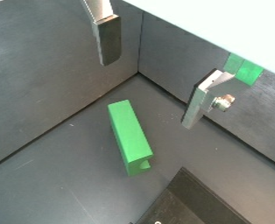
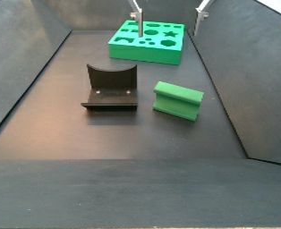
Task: Pick up the arch object. Move up. Place the arch object on the fixture. Regrasp the arch object. Rotate the arch object. Move to above the board. Insert the arch object.
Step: Pick up the arch object.
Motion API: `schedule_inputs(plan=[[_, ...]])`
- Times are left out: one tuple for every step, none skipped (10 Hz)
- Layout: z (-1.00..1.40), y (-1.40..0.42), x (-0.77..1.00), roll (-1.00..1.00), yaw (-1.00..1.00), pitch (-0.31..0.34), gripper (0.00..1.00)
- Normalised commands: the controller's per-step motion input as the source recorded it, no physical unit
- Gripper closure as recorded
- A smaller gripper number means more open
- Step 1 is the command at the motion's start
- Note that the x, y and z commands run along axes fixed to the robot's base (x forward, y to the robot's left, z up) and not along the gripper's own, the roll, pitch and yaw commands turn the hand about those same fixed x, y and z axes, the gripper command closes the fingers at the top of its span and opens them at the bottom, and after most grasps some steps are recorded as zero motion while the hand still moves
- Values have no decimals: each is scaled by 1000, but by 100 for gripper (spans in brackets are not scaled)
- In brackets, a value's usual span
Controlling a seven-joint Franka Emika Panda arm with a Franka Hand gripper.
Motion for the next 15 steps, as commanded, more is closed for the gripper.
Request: schedule_inputs(plan=[[-163,0,0,146,29,76,0],[-400,149,0,0,383,71,0],[-709,249,-26,-124,560,41,0],[-783,229,-123,-13,757,0,0],[-809,46,-197,91,811,0,0],[-917,0,-309,90,783,0,0],[-914,-6,-289,119,866,0,0],[-900,-26,-303,133,860,0,0],[-877,0,-294,139,791,0,0],[-937,-60,-243,76,591,0,0],[-903,-51,-117,0,377,0,0],[-874,0,-14,-47,260,7,0],[-854,0,-46,-56,291,0,0],[-766,20,-89,-43,317,0,0],[-674,11,-49,-63,334,0,0]])
